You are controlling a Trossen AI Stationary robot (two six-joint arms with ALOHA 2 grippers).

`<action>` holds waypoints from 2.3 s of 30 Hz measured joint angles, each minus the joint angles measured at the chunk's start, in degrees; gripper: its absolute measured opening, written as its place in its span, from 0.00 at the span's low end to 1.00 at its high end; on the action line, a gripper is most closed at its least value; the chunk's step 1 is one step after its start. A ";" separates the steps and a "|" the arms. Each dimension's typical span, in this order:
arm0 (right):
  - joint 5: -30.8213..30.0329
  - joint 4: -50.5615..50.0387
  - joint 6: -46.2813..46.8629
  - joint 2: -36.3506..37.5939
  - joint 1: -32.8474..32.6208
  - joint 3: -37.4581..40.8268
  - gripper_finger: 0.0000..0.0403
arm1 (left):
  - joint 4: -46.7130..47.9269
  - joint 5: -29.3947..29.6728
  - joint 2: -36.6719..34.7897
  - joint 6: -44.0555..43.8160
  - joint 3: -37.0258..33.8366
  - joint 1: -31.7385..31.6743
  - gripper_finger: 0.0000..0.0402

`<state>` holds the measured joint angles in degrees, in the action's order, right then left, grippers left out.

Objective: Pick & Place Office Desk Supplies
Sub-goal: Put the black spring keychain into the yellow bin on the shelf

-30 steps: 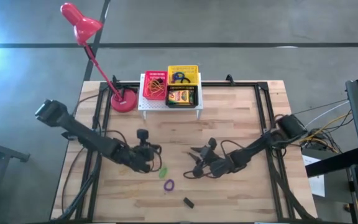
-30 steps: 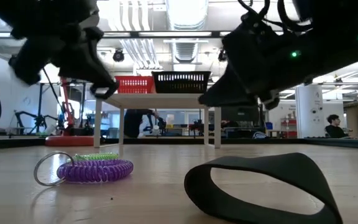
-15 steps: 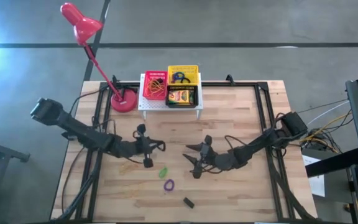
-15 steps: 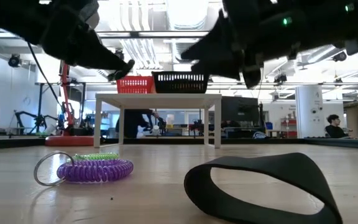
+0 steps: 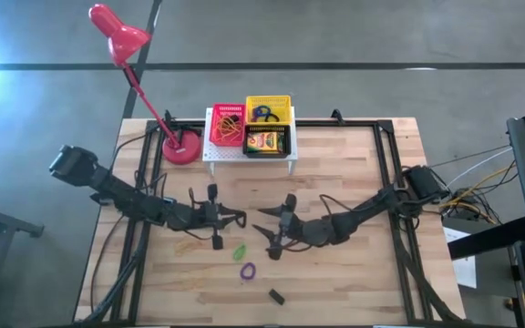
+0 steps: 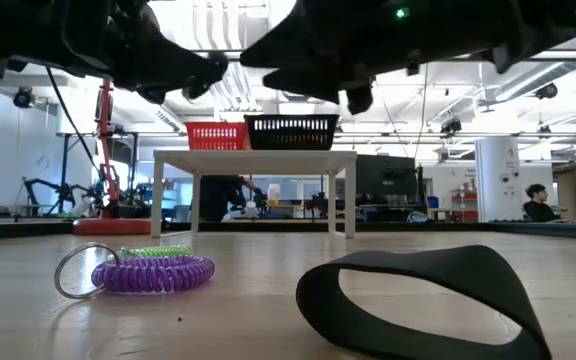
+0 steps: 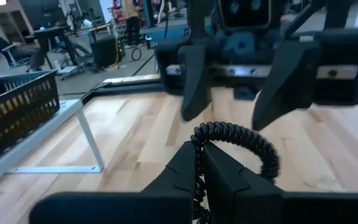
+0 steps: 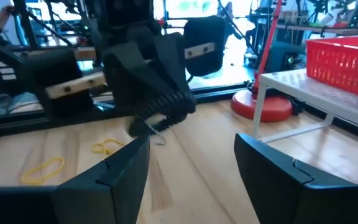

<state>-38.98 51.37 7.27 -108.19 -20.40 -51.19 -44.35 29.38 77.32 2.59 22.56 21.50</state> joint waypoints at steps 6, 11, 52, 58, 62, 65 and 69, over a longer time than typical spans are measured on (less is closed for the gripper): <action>1.79 -0.09 -1.18 -4.12 0.78 -5.28 0.55 | 0.20 0.16 0.24 0.21 -0.05 0.00 0.05; 1.64 -1.41 -1.53 -8.33 1.07 -9.78 0.52 | 1.68 0.62 0.26 0.24 -0.08 0.00 0.05; 25.57 -5.70 -12.55 8.62 9.77 0.16 0.07 | 20.11 0.57 -1.62 -7.52 3.33 0.00 0.45; 25.25 -38.82 -3.84 18.23 26.42 -13.33 0.07 | 20.10 0.59 -1.62 -7.13 3.29 -0.09 0.44; 26.61 -61.41 -1.46 17.25 38.09 -25.93 0.07 | 20.03 0.60 -1.61 -7.10 3.29 -0.28 0.44; 33.64 -72.28 0.04 13.78 46.08 -33.16 0.07 | 20.06 0.60 -1.59 -7.10 3.29 -0.28 0.44; 48.95 -79.99 3.12 8.52 53.97 -40.56 0.09 | 20.39 0.60 -1.59 -7.15 3.27 -0.26 0.44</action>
<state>9.97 -28.62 10.38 -99.67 33.57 -91.75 -23.96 29.98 75.72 -4.56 25.82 21.23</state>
